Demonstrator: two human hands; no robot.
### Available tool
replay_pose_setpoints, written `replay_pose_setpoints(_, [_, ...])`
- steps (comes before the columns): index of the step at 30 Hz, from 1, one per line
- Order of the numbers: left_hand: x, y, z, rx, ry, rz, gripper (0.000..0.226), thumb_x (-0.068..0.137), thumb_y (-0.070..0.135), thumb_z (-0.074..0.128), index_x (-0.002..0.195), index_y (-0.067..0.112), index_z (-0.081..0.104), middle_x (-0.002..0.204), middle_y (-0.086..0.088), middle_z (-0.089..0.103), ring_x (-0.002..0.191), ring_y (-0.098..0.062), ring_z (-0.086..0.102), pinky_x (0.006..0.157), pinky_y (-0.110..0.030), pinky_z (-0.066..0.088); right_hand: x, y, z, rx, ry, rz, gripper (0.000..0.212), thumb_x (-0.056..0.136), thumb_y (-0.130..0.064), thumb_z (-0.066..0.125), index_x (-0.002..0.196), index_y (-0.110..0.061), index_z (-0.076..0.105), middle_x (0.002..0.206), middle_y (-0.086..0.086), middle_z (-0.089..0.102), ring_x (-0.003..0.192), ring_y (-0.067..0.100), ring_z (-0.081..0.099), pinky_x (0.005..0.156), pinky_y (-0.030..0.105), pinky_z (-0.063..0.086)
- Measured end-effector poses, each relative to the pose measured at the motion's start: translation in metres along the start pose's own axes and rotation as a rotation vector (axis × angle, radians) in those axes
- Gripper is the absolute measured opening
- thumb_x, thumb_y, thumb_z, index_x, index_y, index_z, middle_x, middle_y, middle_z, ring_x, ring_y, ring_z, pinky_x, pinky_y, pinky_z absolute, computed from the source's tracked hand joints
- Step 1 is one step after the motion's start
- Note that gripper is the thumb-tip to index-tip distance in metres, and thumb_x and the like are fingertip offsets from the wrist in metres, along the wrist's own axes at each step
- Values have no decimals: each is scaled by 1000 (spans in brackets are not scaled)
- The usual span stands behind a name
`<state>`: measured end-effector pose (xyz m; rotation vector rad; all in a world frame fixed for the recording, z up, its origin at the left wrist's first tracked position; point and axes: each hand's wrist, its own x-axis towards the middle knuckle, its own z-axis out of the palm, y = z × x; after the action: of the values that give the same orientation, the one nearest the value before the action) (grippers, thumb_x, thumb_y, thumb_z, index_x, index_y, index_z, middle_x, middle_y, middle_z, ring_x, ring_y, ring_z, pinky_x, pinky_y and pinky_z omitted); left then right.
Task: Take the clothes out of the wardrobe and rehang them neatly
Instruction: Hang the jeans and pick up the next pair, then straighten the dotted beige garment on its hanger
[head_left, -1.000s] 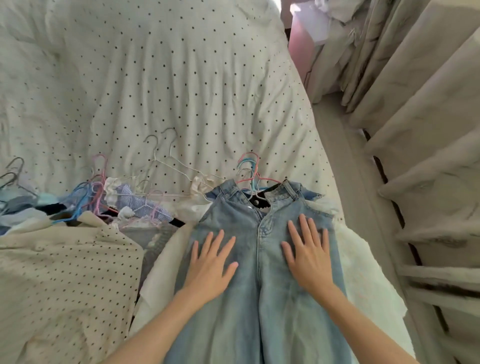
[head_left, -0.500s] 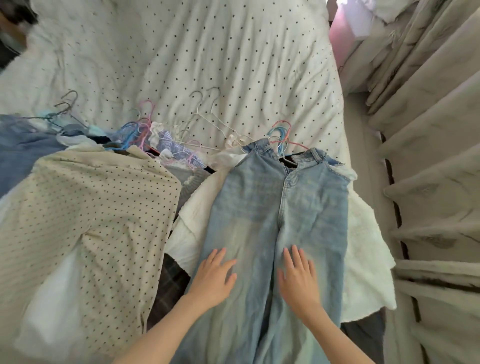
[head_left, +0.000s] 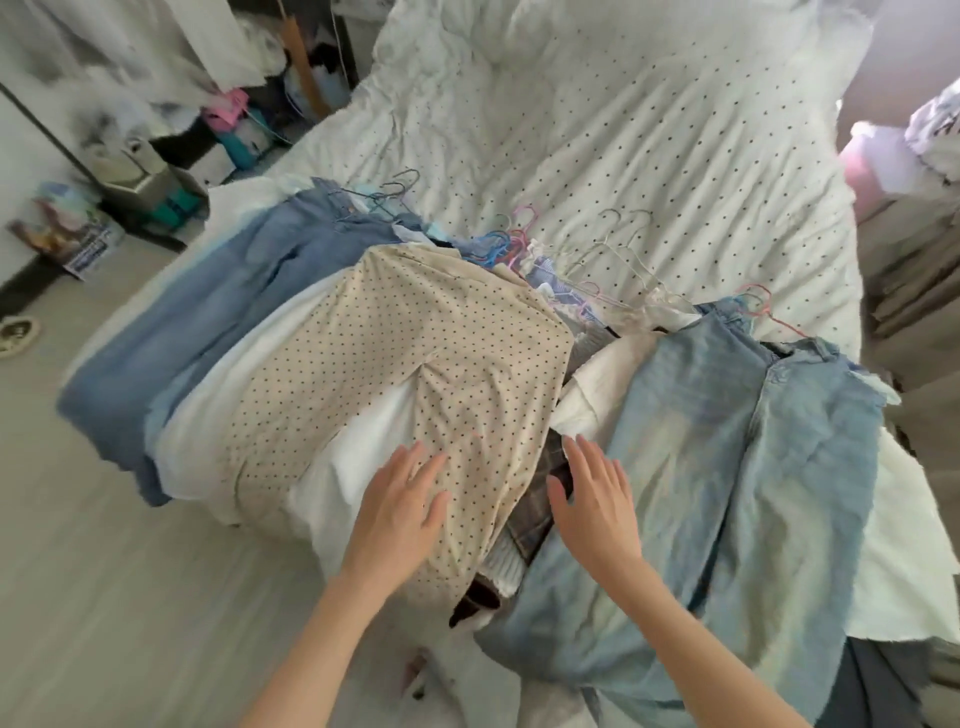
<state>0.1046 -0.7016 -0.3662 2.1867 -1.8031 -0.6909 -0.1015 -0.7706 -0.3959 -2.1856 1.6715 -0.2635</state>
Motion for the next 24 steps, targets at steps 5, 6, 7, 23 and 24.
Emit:
replay_pose_setpoints(5, [-44,-77,-36,-29,74,-81,46,99,31,37,143,22,30,155,-1,17,144,-18,5,115,-33,8,-22,-78,23,1,-74,-79,54,98,-33,40,147,-18,23,152,2,28,143,18,18,116,38,5])
replay_pose_setpoints(6, [-47,-86,-41,-30,88,-80,46,98,31,38,143,22,31,154,-1,18,144,-18,6,115,-33,9,-22,-86,23,-15,-75,-91,54,98,-34,39,147,-19,22,152,2,26,143,18,16,116,37,4])
replay_pose_setpoints(7, [-48,-94,-46,-31,97,-76,46,98,31,38,143,22,32,154,-1,19,144,-18,6,115,-33,9,-20,-92,21,-26,-74,-93,54,98,-34,39,147,-19,22,152,1,26,143,17,17,116,37,4])
replay_pose_setpoints(23, [63,-138,-43,-31,-1,-17,52,97,41,28,145,21,26,154,-2,19,144,-20,6,115,-33,7,104,-76,30,-65,6,46,49,93,-25,52,138,-9,41,139,13,46,129,30,42,108,46,26])
replay_pose_setpoints(24, [81,-138,-42,-12,-4,-4,52,97,40,28,145,20,27,154,-3,20,144,-21,7,115,-33,7,120,-73,32,-59,5,52,48,93,-24,52,137,-8,42,138,13,47,128,31,43,108,45,28])
